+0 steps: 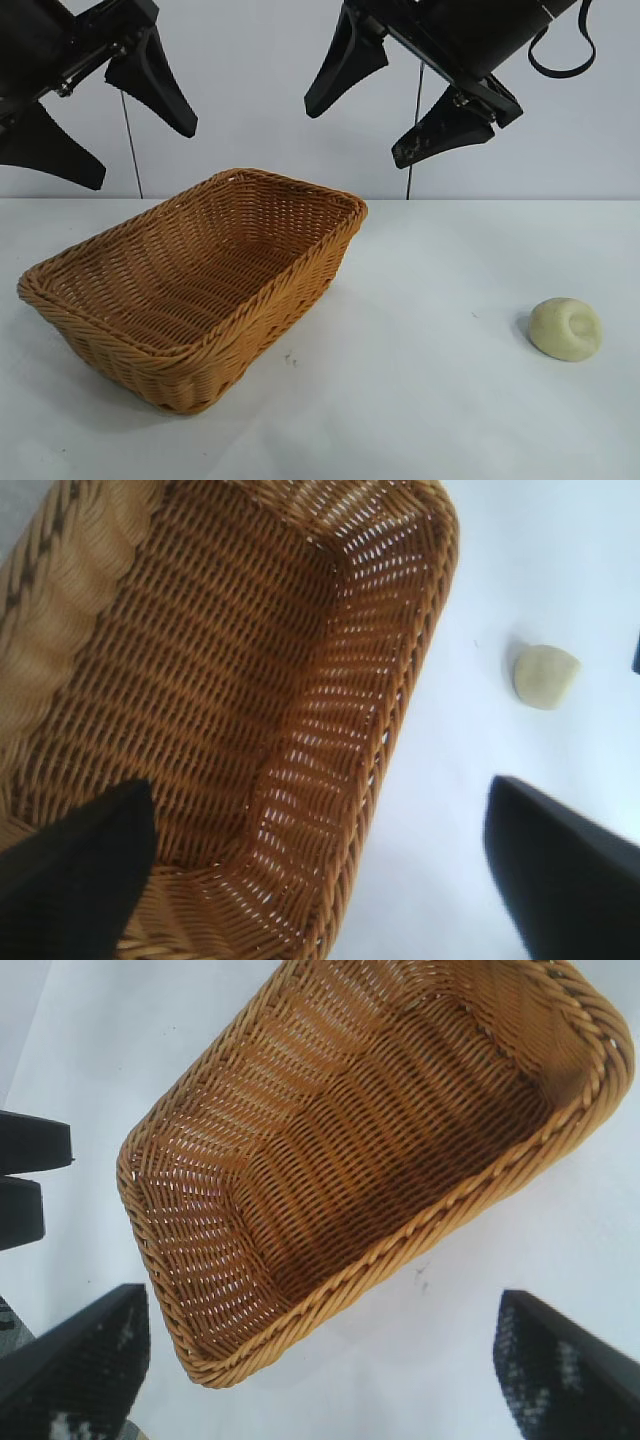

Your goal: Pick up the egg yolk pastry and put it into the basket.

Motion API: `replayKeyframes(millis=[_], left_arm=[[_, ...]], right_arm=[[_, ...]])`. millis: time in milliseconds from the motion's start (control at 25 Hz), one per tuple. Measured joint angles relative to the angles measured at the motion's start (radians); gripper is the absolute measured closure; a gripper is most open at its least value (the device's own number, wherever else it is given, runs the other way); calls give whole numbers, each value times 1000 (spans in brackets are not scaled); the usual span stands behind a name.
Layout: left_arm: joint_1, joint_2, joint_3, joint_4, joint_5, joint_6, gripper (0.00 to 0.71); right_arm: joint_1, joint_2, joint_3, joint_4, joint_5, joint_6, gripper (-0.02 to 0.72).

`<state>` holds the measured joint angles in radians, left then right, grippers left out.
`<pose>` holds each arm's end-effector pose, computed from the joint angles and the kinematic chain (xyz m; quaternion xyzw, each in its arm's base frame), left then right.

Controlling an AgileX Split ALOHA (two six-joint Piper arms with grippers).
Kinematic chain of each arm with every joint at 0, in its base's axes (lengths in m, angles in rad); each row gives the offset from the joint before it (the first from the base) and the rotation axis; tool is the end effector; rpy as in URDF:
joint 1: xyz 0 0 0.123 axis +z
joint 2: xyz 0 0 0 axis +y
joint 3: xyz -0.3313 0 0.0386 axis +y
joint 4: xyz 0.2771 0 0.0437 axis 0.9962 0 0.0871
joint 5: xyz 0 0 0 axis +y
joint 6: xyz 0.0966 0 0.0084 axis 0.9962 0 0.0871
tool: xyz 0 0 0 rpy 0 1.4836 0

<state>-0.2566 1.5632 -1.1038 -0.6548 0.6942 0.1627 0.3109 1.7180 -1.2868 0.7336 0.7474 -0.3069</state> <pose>0.3341 -0.1267 0.2979 0.0069 0.9360 -0.2717 0.2238 0.3742 0.1666 0.2989 -0.0874 0.9240 0.2997 0.2210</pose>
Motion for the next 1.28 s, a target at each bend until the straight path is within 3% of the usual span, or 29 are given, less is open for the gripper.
replayKeyframes(millis=[1080, 1280], left_arm=[[0, -1, 0, -27, -3, 0, 25], [0, -37, 0, -4, 24, -76, 25]], right_arm=[[0, 0, 0, 0, 0, 0, 62], [0, 0, -1, 0, 4, 0, 62]])
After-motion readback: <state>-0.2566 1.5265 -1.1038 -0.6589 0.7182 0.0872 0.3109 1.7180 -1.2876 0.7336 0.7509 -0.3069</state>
